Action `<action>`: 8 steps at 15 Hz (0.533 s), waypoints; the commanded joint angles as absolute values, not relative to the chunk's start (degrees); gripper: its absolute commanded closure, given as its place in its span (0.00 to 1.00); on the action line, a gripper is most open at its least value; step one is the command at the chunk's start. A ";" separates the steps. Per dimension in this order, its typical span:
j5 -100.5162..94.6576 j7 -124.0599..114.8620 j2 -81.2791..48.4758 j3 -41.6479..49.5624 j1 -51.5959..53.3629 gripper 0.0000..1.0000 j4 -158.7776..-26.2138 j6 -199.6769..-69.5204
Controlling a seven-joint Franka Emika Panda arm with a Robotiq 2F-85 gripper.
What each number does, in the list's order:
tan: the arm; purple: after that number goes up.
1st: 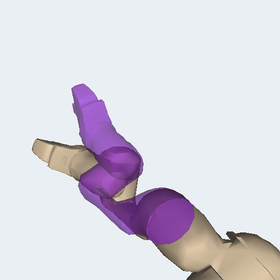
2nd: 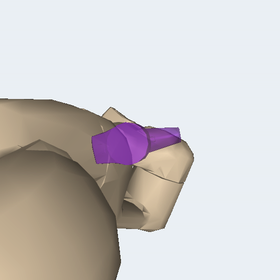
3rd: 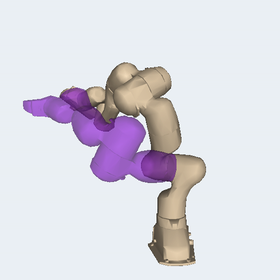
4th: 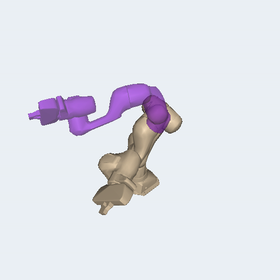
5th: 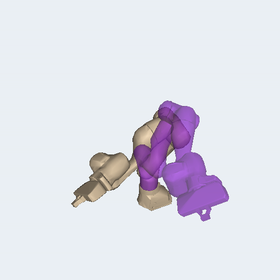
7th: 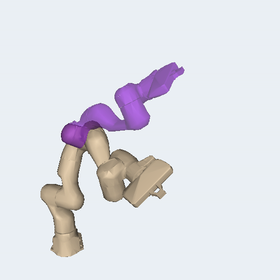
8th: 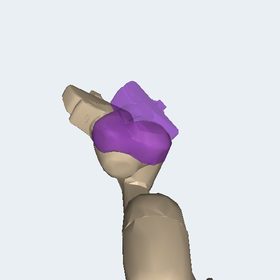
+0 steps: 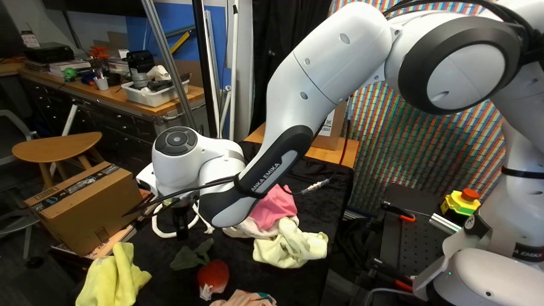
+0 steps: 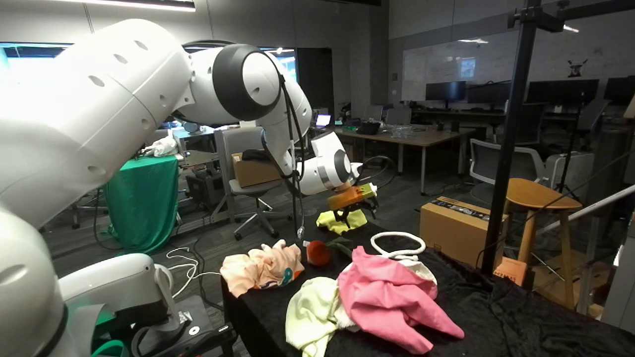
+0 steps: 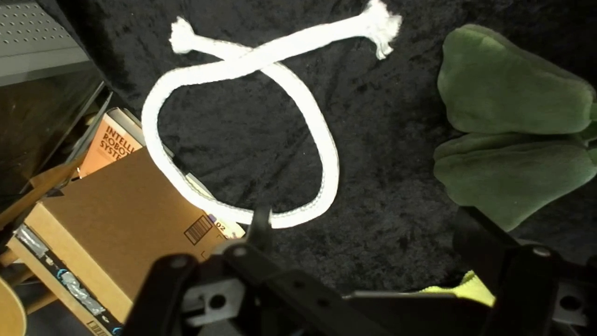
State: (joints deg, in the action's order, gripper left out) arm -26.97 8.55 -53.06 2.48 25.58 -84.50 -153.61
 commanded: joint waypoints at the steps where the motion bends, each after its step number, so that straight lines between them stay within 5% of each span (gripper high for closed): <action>1: -29.36 10.78 -50.69 1.43 25.14 0.00 -87.80 -156.46; 8: -30.54 19.16 -52.56 -2.06 24.53 0.00 -85.34 -155.74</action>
